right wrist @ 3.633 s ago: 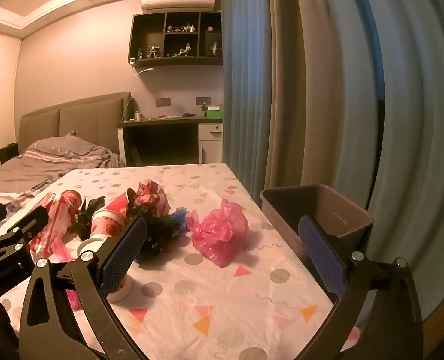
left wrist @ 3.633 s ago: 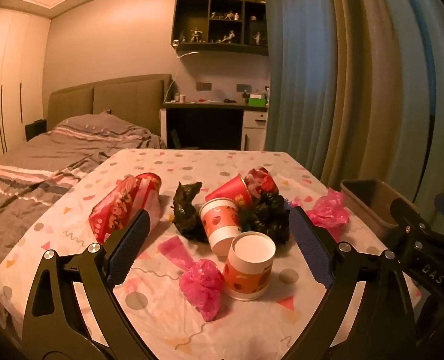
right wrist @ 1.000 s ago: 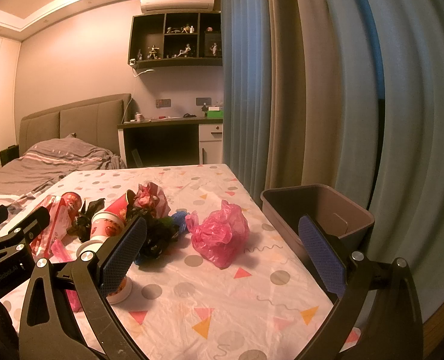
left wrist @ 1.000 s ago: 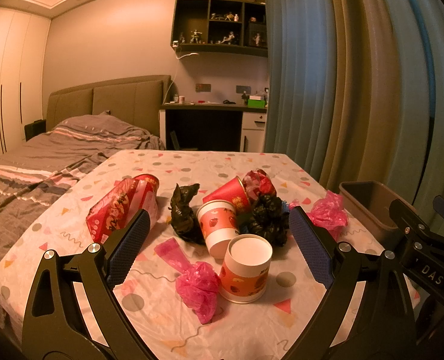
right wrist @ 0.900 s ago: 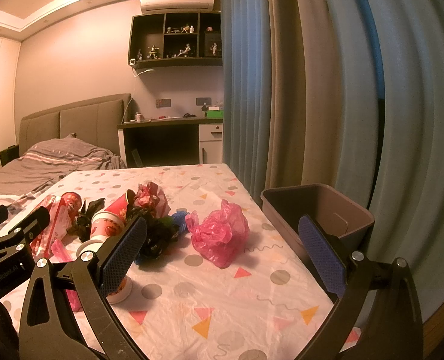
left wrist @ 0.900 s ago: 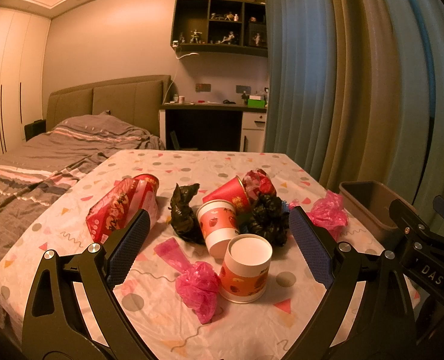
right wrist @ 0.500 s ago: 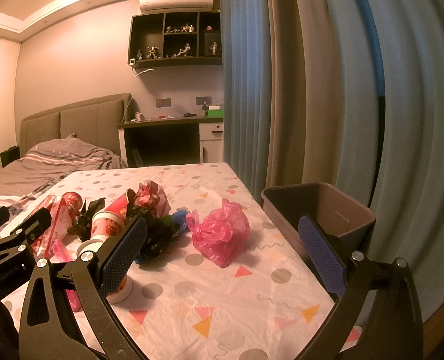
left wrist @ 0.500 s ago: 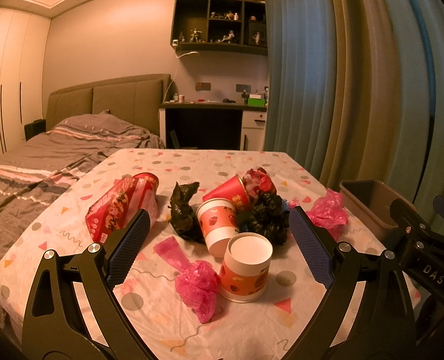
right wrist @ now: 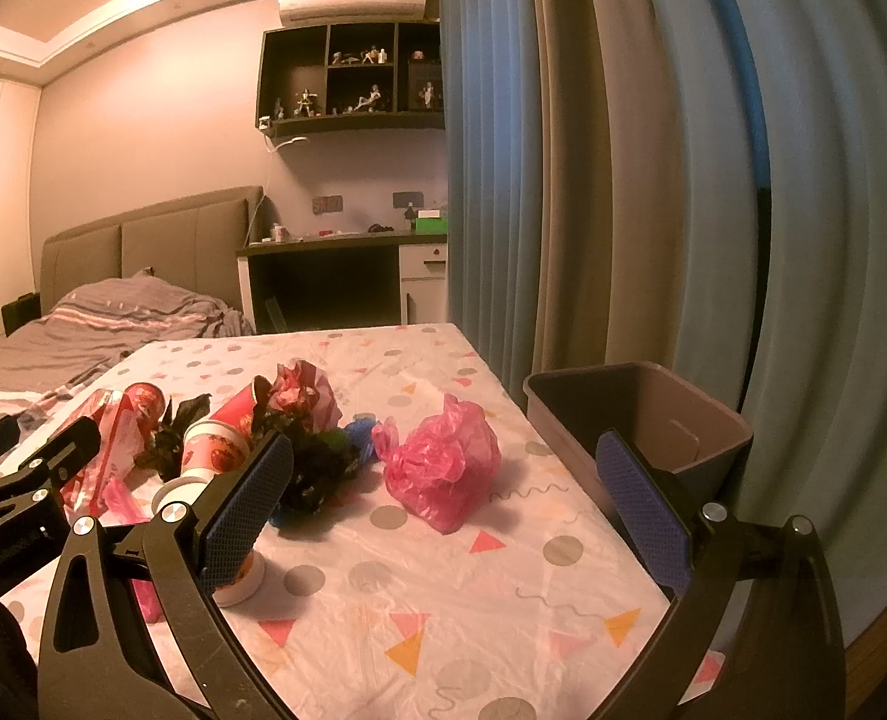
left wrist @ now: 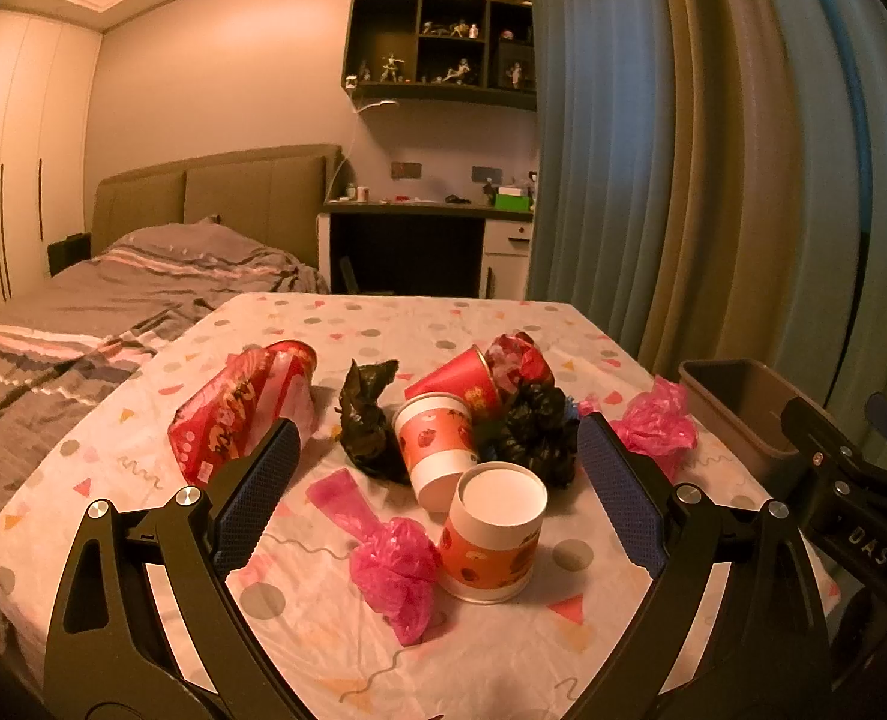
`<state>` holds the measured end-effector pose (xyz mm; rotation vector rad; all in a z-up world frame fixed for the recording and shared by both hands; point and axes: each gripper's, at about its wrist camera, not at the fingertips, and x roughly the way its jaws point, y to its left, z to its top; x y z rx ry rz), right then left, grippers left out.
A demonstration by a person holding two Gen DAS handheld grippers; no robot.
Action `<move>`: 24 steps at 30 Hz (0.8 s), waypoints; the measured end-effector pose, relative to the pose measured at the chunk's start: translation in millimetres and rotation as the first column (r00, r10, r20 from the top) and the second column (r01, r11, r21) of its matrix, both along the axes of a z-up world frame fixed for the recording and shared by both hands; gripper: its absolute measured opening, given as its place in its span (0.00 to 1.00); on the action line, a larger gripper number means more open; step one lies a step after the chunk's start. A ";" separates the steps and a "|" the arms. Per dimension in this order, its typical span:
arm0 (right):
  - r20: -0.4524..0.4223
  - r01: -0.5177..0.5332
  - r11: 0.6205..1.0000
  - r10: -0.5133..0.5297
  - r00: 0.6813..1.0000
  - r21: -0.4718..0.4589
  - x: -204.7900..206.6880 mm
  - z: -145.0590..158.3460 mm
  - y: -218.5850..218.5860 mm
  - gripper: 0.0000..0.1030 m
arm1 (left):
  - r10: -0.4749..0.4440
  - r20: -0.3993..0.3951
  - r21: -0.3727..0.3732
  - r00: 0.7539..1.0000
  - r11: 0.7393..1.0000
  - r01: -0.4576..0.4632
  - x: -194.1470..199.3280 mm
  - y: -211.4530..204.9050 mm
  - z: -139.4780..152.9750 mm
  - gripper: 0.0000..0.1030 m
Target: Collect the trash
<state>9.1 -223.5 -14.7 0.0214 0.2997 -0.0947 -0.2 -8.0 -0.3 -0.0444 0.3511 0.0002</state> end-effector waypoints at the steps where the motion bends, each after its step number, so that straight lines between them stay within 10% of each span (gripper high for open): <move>1: 0.001 0.000 1.000 0.000 1.000 0.000 0.2 -0.3 -0.3 0.95 | 0.001 0.000 0.000 1.000 1.000 -0.001 0.0 -0.1 -0.1 0.89; 24: -0.047 -0.085 0.996 0.085 0.995 0.016 22.5 -25.1 17.0 0.92 | 0.004 -0.093 -0.055 0.996 0.998 -0.010 13.6 57.5 -56.6 0.80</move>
